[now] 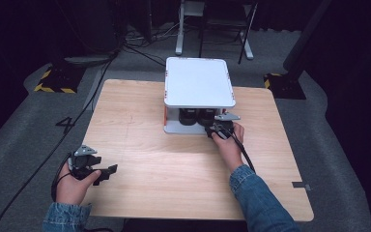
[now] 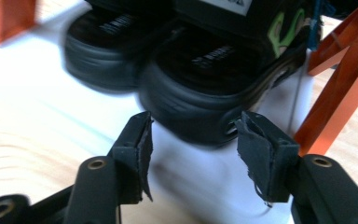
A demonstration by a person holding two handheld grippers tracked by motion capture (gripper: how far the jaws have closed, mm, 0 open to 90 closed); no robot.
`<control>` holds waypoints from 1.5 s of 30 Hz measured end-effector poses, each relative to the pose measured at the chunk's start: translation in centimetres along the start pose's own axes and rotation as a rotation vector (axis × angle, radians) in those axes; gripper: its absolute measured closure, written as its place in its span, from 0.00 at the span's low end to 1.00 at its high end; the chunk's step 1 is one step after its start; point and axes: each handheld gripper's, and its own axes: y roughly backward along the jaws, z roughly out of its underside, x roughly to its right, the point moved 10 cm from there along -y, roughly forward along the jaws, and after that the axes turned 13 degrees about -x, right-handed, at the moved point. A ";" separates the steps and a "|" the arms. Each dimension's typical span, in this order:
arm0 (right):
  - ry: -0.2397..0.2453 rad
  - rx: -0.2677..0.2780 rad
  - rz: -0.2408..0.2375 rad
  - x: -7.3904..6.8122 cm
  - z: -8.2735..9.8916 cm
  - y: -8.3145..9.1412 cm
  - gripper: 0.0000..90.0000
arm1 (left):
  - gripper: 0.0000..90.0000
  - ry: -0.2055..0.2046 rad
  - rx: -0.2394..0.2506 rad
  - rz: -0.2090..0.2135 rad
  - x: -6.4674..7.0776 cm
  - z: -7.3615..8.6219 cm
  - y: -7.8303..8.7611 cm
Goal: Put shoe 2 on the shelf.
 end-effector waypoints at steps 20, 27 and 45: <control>0.034 0.031 -0.129 -0.3 3.3 15.3 0.36 | 0.27 -0.066 0.030 -0.003 2.5 -0.9 1.3; -0.035 0.064 -0.130 2.3 5.5 18.9 0.34 | 0.27 -0.052 0.027 -0.003 2.0 -0.7 1.0; -0.037 -0.139 -0.072 7.5 13.9 18.2 0.18 | 0.25 -0.131 0.002 -0.045 0.6 -1.1 -0.4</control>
